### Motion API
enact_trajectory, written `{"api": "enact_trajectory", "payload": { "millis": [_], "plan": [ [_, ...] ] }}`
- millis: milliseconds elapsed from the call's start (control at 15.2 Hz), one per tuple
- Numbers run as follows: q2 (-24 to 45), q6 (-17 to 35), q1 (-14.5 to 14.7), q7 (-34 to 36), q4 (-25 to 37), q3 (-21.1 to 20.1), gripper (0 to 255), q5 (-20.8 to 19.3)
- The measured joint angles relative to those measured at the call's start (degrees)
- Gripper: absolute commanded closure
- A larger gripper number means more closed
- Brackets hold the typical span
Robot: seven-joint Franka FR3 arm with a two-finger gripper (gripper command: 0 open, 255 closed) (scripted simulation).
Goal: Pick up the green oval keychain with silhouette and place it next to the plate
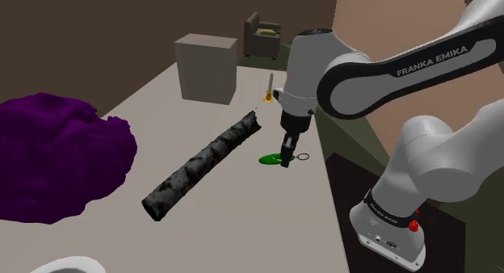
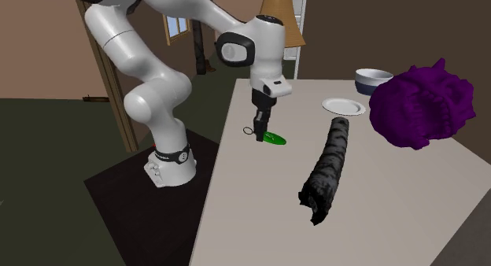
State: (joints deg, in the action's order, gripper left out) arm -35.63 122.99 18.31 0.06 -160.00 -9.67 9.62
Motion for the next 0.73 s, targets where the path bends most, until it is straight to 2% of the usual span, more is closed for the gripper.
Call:
{"api": "enact_trajectory", "payload": {
  "millis": [396,726],
  "plan": [
    [13.9,3.0,0.5,5.4,11.4,-4.4,255,-0.1],
    [25.3,3.8,0.5,10.5,22.1,-7.5,255,-2.5]
  ]
}}
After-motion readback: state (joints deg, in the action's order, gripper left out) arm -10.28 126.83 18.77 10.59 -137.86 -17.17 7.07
